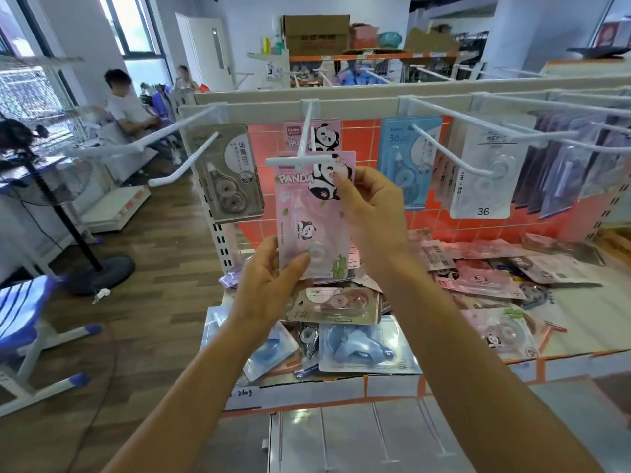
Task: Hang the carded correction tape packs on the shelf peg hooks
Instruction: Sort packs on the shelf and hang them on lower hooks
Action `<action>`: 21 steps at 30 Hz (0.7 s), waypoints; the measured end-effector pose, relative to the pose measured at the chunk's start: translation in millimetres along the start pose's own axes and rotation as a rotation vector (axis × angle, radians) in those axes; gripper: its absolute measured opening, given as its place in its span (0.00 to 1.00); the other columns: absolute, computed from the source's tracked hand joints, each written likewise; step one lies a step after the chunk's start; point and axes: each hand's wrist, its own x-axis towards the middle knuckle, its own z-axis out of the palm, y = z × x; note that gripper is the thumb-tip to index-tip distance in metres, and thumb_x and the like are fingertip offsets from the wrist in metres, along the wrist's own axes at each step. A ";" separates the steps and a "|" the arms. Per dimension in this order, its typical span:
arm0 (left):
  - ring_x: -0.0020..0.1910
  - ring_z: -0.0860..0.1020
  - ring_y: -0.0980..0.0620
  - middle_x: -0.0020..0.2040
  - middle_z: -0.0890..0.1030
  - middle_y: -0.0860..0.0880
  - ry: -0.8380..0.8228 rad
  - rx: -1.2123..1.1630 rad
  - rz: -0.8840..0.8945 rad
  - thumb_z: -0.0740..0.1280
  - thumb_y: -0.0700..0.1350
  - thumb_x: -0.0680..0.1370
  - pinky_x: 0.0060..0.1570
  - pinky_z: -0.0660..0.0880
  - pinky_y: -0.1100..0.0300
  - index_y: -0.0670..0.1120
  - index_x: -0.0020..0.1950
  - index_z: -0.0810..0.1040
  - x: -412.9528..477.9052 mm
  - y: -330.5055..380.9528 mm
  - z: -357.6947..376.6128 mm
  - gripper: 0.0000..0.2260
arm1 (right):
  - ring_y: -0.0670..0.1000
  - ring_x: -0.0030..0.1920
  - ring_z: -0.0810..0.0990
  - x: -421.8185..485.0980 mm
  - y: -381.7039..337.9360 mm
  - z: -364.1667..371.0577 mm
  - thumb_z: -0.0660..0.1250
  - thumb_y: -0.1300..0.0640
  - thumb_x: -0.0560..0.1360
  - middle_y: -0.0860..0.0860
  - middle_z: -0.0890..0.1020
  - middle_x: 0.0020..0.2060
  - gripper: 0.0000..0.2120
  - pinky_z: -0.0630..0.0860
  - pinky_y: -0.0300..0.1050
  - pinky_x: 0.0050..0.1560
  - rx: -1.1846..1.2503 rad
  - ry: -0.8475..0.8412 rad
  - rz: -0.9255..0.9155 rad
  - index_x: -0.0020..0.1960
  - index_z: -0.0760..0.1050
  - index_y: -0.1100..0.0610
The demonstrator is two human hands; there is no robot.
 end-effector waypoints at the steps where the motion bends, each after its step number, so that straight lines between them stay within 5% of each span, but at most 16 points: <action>1: 0.46 0.84 0.49 0.50 0.83 0.47 0.028 -0.001 -0.006 0.65 0.40 0.78 0.41 0.80 0.60 0.49 0.56 0.74 7.9 -3.0 -0.2 0.08 | 0.50 0.39 0.75 5.4 8.2 1.4 0.66 0.59 0.78 0.58 0.81 0.38 0.06 0.73 0.48 0.42 -0.022 0.025 0.021 0.42 0.77 0.54; 6: 0.51 0.81 0.49 0.54 0.80 0.46 0.108 0.020 -0.024 0.64 0.42 0.80 0.43 0.78 0.59 0.49 0.55 0.74 57.5 -13.4 2.5 0.05 | 0.47 0.42 0.77 28.4 47.3 7.2 0.66 0.56 0.77 0.48 0.80 0.40 0.08 0.77 0.47 0.49 -0.153 0.094 0.131 0.52 0.79 0.59; 16: 0.46 0.77 0.56 0.47 0.78 0.52 0.159 0.075 -0.142 0.64 0.45 0.80 0.46 0.76 0.60 0.45 0.57 0.74 109.3 -16.4 19.9 0.07 | 0.52 0.50 0.80 74.2 72.1 15.6 0.65 0.57 0.77 0.53 0.83 0.49 0.10 0.76 0.52 0.58 -0.405 0.146 0.175 0.55 0.79 0.60; 21: 0.42 0.77 0.49 0.38 0.78 0.49 0.286 0.134 -0.242 0.65 0.47 0.79 0.53 0.78 0.51 0.48 0.42 0.75 108.5 -38.9 17.6 0.07 | 0.51 0.50 0.80 54.4 86.1 3.1 0.65 0.58 0.77 0.54 0.83 0.50 0.11 0.76 0.48 0.55 -0.455 0.086 0.149 0.57 0.79 0.61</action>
